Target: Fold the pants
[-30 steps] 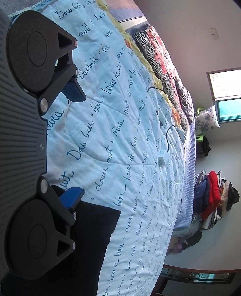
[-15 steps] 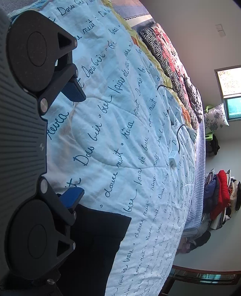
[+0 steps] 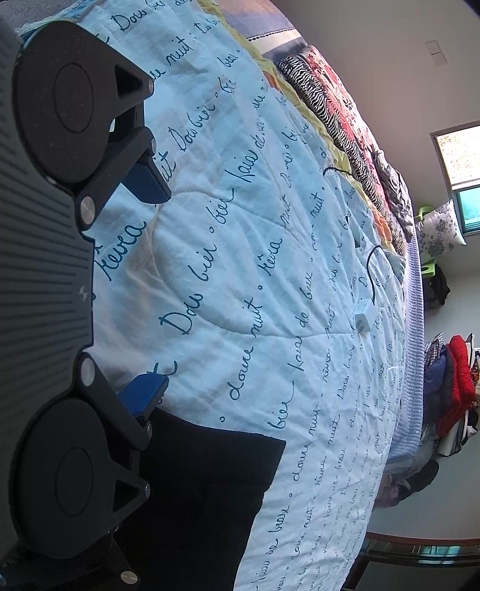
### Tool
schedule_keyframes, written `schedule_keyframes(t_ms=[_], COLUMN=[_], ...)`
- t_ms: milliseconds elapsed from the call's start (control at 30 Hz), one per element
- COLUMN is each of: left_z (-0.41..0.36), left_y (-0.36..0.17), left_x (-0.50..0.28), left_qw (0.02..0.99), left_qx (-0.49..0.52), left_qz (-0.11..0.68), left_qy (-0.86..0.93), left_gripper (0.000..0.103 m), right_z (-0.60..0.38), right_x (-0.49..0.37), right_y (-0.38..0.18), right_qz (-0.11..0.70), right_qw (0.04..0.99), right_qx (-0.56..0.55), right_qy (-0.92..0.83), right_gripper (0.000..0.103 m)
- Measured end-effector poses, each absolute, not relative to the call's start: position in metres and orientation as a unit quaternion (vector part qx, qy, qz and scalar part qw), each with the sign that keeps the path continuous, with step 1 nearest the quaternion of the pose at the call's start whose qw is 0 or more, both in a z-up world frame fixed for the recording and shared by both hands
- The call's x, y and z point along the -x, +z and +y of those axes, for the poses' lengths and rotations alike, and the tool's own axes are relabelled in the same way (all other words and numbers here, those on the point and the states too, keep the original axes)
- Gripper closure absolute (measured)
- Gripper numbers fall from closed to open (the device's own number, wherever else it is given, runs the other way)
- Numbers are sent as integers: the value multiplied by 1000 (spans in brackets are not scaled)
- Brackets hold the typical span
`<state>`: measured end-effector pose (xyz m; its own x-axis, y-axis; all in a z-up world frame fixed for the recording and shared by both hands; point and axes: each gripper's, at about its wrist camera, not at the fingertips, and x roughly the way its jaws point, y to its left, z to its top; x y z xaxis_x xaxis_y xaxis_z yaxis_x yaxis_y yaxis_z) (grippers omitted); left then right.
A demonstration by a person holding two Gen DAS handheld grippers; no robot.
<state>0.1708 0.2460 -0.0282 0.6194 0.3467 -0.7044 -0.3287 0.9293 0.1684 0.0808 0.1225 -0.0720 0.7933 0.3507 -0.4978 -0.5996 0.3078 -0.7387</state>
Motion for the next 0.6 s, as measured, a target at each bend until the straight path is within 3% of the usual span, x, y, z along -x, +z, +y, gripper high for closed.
schedule_keyframes(t_ms=[433, 600], left_z=[250, 263], left_y=[-37, -33], left_x=[-174, -173], left_qw=[895, 897], left_qx=[-15, 35], left_qz=[404, 408], left_qy=[189, 169], left_gripper=[3, 3], right_z=[110, 101], right_x=[-86, -92], right_y=[-69, -60], right_qz=[114, 118], right_qw=[819, 839], right_qx=[474, 431], right_qy=[301, 312], right_gripper=[81, 85])
